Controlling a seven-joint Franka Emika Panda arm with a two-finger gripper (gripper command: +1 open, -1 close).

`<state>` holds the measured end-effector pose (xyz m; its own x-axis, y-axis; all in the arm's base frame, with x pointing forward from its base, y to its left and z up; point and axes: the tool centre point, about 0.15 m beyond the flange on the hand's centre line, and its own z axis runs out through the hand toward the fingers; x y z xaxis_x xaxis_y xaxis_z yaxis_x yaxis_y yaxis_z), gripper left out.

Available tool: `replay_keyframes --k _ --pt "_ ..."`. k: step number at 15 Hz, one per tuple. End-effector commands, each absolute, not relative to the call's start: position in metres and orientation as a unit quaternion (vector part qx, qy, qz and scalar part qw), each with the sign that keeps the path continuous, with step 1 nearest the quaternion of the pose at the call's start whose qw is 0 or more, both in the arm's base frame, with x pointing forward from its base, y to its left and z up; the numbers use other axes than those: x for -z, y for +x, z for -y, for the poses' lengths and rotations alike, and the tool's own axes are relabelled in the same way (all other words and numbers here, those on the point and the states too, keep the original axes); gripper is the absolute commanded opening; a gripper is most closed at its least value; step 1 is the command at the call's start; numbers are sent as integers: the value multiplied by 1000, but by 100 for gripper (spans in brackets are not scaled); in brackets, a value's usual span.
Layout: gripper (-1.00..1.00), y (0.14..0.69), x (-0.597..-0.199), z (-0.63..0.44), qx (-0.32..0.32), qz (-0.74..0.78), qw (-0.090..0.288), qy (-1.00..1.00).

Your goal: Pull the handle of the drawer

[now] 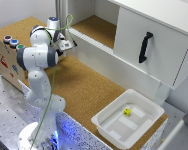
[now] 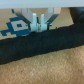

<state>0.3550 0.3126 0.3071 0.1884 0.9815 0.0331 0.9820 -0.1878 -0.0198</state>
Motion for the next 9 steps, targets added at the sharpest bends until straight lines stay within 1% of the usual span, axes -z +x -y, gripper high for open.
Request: replay_keyframes --k 1,9 --pt "-100 356 -291 -267 28 631 20 -775" --pt "-100 375 -290 -222 41 617 32 -785"
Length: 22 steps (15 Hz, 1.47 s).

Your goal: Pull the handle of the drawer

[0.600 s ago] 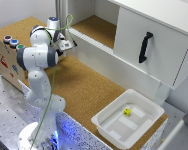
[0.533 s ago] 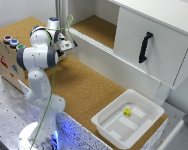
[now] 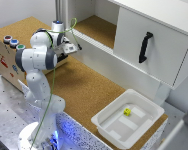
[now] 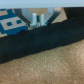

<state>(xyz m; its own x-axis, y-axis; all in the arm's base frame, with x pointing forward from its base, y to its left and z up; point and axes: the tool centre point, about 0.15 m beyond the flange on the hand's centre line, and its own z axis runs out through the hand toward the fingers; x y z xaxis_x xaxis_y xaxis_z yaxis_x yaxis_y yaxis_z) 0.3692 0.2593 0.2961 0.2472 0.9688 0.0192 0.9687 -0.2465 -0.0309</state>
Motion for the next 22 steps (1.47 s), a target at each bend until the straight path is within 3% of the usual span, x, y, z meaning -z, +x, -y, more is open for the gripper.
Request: replay_keyframes --k 1,22 --pt "-100 377 -287 -217 37 623 28 -781" --pt "-100 386 -287 -149 28 632 -8 -775"
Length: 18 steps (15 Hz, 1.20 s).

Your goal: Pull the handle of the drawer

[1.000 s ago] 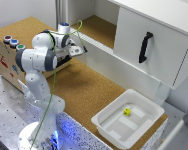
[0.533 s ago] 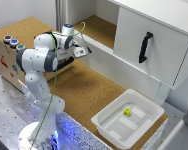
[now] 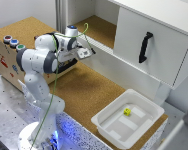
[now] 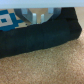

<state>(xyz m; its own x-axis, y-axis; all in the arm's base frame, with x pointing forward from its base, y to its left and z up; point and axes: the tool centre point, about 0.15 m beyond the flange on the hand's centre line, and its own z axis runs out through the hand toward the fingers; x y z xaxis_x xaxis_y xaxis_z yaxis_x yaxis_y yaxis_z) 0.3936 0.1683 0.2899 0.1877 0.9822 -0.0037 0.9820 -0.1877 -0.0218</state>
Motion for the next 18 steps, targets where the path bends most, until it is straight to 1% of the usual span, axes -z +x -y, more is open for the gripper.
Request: replay_keyframes --k 1,2,6,11,12,14,18 --pt "-100 384 -293 -156 36 633 -4 -773" --pt "100 382 -299 -161 44 635 -1 -771" --pt "100 373 -344 -171 72 651 3 -756" --pt "100 364 -401 -168 98 656 -26 -748" --pt "100 364 -411 -168 102 654 -26 -749" --pt "100 361 -426 -169 112 655 -30 -747" --pt "100 357 -437 -181 119 660 -35 -741"
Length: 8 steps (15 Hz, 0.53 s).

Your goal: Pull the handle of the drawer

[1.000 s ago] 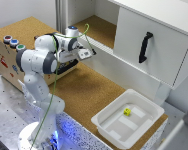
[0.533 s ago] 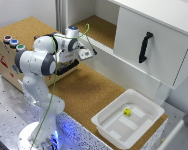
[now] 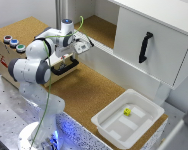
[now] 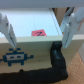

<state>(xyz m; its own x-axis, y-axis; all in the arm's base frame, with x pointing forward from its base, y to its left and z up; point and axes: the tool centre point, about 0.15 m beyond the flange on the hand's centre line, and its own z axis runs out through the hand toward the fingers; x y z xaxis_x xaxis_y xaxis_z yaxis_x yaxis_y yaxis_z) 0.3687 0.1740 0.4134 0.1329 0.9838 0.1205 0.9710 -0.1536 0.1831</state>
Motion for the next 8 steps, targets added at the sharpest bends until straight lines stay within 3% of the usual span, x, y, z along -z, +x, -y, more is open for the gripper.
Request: replay_keyframes --k 1,8 --pt "100 356 -438 -185 -121 -663 33 738" --pt "100 355 -424 -231 -104 -700 -1 707"
